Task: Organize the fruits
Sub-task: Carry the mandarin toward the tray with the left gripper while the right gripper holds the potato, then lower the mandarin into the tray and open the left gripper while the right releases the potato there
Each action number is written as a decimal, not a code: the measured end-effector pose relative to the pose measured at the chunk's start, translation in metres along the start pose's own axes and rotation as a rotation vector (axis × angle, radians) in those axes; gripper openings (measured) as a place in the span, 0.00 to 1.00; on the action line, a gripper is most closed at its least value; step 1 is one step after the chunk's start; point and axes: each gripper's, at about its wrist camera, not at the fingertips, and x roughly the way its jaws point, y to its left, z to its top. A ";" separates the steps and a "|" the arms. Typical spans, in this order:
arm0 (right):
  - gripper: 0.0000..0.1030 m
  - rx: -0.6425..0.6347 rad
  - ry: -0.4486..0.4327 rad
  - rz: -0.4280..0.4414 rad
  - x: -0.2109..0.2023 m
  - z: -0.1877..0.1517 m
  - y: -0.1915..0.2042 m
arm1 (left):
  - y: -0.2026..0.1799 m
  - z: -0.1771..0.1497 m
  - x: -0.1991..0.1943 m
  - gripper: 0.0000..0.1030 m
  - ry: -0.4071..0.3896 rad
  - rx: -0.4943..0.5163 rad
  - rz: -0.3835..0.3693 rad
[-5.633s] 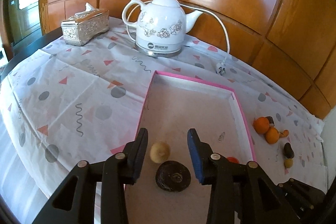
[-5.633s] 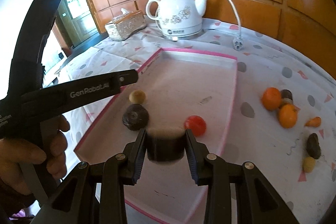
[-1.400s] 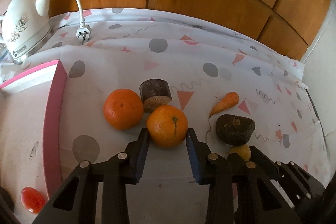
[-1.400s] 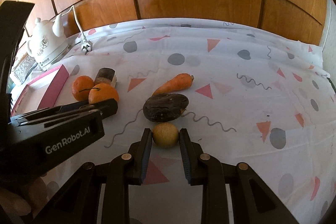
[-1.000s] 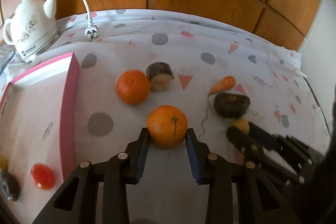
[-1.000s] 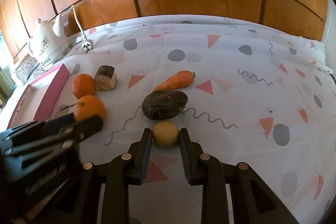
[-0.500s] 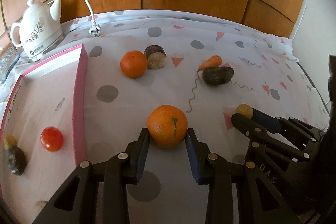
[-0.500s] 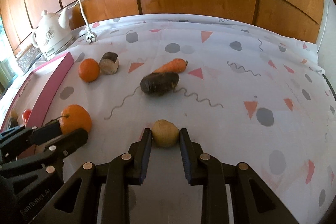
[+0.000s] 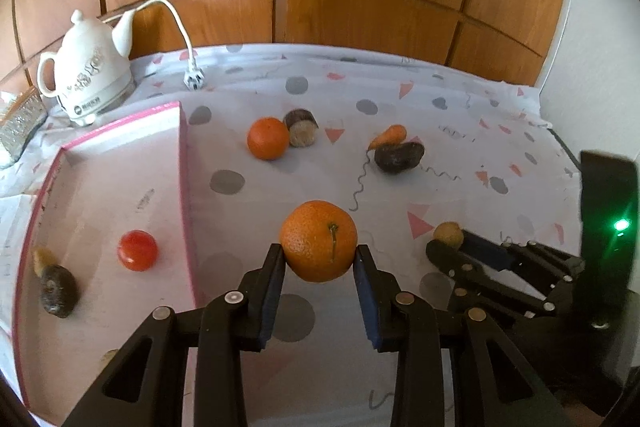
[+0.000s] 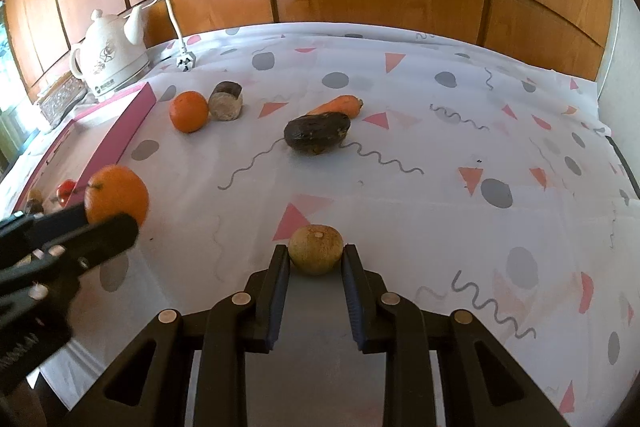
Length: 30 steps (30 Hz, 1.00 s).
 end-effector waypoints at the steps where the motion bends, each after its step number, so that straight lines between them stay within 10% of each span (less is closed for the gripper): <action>1: 0.26 -0.001 0.002 0.002 -0.001 -0.001 0.001 | 0.001 0.000 -0.003 0.34 -0.007 -0.002 0.001; 30: 0.25 -0.054 0.023 0.088 -0.009 0.001 0.041 | 0.087 -0.008 -0.039 0.34 -0.062 -0.211 0.107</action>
